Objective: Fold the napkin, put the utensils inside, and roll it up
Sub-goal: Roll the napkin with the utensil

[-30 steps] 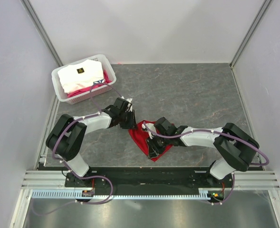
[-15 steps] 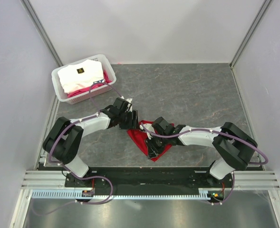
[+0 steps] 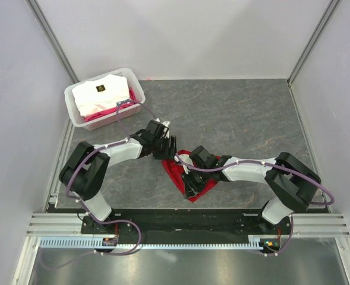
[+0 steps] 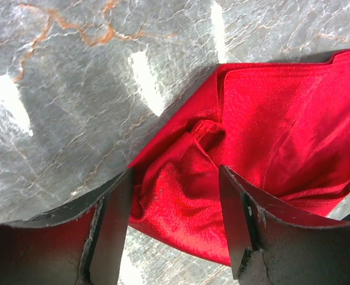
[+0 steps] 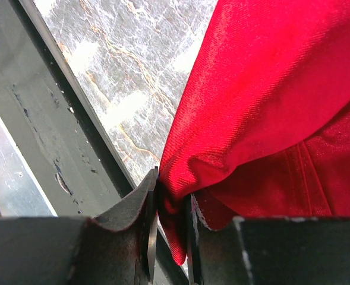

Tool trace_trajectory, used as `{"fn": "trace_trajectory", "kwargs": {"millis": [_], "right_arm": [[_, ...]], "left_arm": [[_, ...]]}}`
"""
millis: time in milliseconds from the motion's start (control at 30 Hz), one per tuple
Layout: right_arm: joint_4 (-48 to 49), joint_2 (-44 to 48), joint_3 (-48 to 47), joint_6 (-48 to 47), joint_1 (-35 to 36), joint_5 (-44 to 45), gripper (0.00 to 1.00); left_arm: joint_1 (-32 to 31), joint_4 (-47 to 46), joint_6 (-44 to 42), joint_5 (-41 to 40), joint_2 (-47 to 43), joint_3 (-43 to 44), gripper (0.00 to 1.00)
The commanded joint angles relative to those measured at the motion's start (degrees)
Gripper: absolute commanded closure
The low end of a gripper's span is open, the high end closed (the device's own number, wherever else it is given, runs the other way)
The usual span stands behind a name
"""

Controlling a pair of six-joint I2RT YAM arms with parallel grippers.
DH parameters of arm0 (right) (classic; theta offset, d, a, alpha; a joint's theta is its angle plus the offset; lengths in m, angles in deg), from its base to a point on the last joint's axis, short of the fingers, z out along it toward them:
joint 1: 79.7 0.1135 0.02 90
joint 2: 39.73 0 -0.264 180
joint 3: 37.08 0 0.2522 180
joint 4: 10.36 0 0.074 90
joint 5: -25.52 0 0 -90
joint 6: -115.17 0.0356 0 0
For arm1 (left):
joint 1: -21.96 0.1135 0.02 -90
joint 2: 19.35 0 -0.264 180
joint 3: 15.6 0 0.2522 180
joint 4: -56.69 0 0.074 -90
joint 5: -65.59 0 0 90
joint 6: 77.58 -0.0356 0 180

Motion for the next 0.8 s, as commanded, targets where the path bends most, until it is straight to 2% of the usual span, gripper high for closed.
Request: {"fn": "trace_trajectory", "kwargs": {"millis": [0,267,500,767], "right_arm": [[-2.13,-2.60,0.82,-2.04,0.76,3.68,0.72],[-2.13,-2.69,1.00,-2.13,0.94,3.60,0.72],[-2.22,-2.78,0.91,-2.30,1.20,3.16,0.72],[-1.78,-2.86,0.12,-3.79,3.39,0.35,0.74]], "left_arm": [[-0.36,-0.90,-2.95,-2.54,2.96,0.57,0.34],[-0.80,-0.55,-2.77,-2.89,5.42,0.57,0.46],[-1.07,0.33,-2.86,-5.43,1.91,0.57,0.34],[-0.98,0.51,-2.86,-10.36,-5.72,-3.02,0.29]]}}
